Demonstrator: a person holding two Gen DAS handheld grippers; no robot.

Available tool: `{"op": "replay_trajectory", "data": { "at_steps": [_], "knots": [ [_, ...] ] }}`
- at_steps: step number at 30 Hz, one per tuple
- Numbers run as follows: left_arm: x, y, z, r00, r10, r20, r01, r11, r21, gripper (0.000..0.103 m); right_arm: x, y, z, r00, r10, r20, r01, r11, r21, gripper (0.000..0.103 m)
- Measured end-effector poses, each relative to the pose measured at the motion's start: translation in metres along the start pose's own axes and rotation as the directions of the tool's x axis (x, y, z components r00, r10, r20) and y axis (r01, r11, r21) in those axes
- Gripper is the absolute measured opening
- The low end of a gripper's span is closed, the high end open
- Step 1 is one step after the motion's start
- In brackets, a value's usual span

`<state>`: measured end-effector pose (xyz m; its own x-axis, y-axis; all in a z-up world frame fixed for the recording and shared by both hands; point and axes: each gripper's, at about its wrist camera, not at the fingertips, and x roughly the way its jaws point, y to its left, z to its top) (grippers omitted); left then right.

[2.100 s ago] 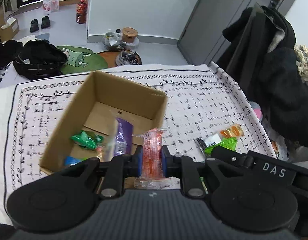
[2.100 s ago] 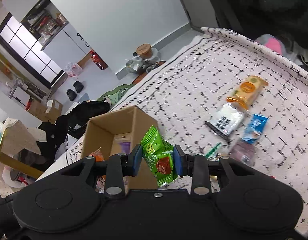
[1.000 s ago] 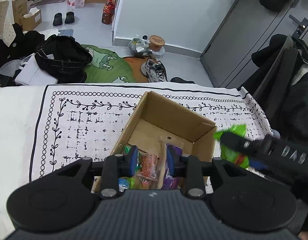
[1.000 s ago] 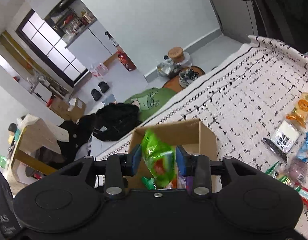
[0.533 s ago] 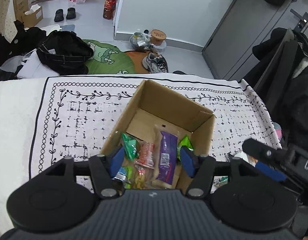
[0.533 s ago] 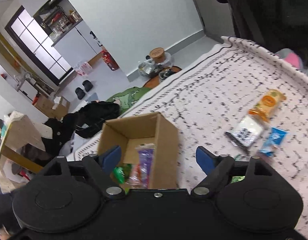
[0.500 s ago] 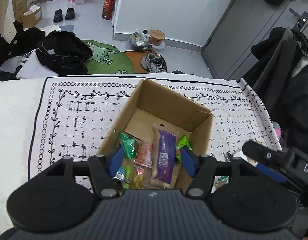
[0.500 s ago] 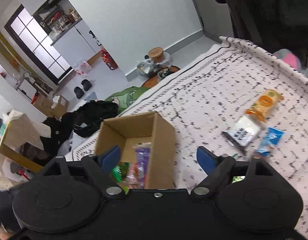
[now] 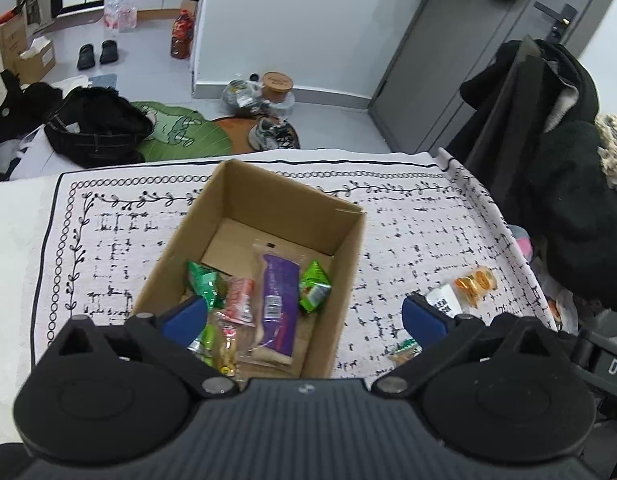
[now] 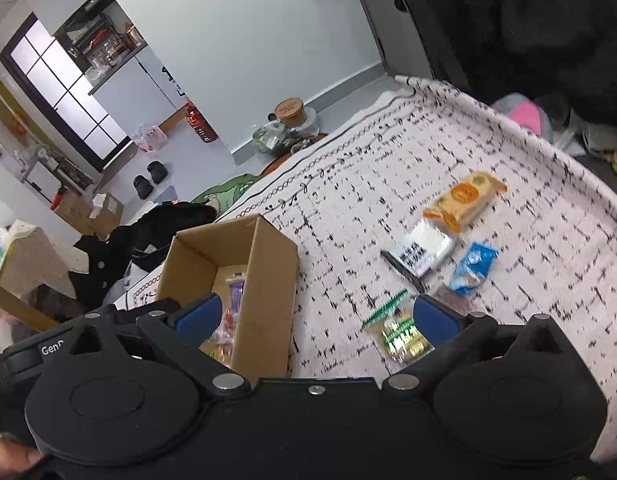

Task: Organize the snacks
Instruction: 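Move both tools back toward the snack pile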

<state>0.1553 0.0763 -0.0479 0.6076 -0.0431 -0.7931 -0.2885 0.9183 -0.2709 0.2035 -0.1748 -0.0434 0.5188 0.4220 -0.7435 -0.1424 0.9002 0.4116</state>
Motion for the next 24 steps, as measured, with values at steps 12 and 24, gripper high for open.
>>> {"op": "replay_trajectory", "data": {
  "at_steps": [12, 24],
  "knots": [
    [0.000, -0.029, -0.015, 0.999, -0.050, -0.007, 0.050, 0.998, 0.042, 0.103, -0.021, -0.029, -0.008, 0.998, -0.059, 0.023, 0.060, 0.997, -0.038, 0.103],
    [0.010, -0.054, -0.029, 0.995, -0.077, -0.056, 0.080, 0.996, 0.047, 0.103, -0.032, -0.065, -0.004, 0.998, -0.062, 0.029, 0.062, 0.998, 0.001, 0.103]
  ]
}}
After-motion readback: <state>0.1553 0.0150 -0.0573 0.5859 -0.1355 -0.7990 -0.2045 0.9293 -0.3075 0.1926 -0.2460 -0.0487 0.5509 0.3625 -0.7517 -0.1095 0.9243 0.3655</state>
